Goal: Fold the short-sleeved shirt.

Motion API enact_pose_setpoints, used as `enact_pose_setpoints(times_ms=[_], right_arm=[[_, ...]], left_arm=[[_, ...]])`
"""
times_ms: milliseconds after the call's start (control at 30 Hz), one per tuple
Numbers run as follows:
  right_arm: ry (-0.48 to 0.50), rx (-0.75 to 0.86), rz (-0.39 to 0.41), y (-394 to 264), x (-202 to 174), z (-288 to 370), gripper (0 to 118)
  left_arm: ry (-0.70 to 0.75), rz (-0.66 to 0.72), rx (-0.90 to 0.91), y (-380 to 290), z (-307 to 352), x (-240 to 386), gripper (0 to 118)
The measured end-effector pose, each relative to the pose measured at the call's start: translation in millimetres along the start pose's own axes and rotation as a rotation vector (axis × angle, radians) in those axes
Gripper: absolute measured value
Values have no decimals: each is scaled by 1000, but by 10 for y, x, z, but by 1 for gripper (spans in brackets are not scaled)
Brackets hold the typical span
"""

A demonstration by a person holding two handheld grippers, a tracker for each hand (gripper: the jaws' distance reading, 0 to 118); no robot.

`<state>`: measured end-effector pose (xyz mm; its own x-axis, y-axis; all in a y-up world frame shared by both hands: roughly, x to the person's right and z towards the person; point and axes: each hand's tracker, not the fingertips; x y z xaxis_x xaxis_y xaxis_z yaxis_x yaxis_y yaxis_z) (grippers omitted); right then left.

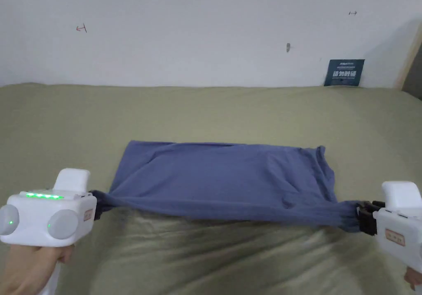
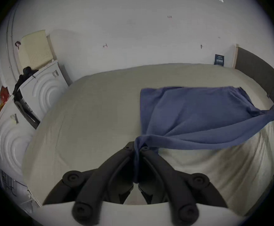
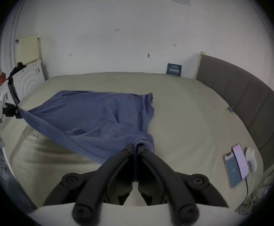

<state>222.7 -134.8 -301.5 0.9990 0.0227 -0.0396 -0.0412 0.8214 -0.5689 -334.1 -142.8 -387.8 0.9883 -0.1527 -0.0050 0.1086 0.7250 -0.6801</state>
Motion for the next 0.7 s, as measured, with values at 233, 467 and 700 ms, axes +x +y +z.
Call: enact_pose_setpoints(times_ms=[233, 467, 700], right_arm=[[20, -60, -15, -613, -26, 502, 4], [26, -101, -12, -902, 3, 666, 4], [24, -145, -4, -1026, -6, 577, 4]], left_arm=[[-34, -24, -17, -746, 623, 65, 3], [-64, 36, -53, -1145, 782, -20, 3], [-71, 42, -87, -1329, 735, 7, 3]])
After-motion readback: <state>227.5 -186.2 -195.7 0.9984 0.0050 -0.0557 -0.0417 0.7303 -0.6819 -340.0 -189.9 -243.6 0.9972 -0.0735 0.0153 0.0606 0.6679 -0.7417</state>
